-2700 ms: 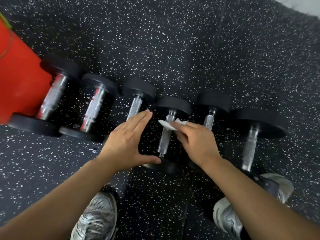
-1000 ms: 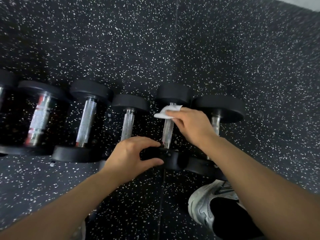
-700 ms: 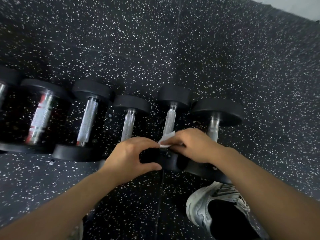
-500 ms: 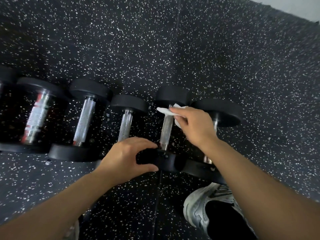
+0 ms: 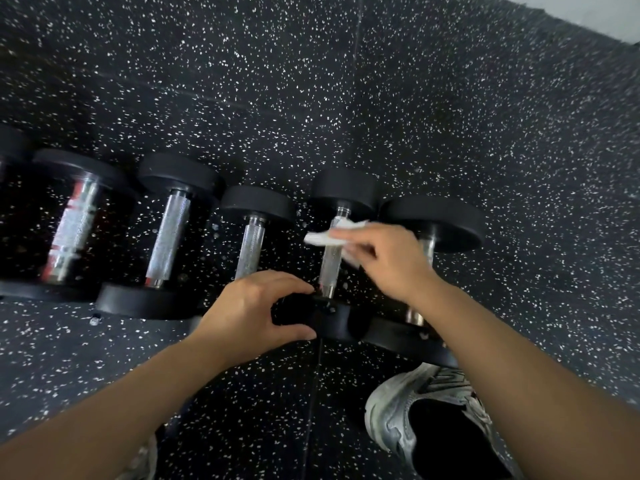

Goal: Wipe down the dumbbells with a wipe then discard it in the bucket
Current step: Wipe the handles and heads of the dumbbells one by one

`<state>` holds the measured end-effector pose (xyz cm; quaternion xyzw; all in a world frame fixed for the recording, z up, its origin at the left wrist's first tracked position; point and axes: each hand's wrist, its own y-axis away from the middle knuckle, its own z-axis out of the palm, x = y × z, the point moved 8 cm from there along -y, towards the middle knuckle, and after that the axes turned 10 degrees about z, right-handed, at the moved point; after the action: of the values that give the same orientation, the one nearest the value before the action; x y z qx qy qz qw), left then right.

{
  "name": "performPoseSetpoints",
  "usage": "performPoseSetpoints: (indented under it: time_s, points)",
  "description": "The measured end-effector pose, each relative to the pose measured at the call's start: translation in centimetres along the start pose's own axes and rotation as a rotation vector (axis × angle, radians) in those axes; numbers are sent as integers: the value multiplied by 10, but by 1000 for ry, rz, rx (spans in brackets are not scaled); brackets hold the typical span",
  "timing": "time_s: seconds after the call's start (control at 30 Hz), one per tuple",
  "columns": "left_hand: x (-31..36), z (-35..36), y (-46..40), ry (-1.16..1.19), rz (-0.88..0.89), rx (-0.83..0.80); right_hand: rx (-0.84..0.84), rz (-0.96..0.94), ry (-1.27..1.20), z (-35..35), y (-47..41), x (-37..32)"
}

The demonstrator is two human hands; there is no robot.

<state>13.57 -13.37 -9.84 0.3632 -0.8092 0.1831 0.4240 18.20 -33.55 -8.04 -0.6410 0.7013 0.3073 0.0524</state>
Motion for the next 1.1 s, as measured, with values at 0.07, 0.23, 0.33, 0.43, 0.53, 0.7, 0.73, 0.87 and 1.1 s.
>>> performPoseSetpoints:
  time_s: [0.07,0.23,0.33,0.43,0.53,0.7,0.73,0.87,1.1]
  points:
    - [0,0,0,2,-1,-7,166,69,15,-11,-8,6]
    - [1,1,0,28,1,-7,20,-20,78,19,4,-1]
    - [-1,1,0,9,5,0,-185,-58,81,34,19,-1]
    - [0,0,0,10,13,-1,-402,-36,65,43,29,2]
    - [0,0,0,9,2,5,-287,-9,-72,25,19,3]
    - [0,1,1,16,-15,-8,153,100,-21,-7,-7,15]
    - [0,1,1,14,-15,-10,133,96,1,-3,-7,15]
    - [-1,1,2,9,-1,-3,-60,-22,22,17,7,11]
    - [2,-1,0,-6,-3,8,-296,-12,-85,32,15,5]
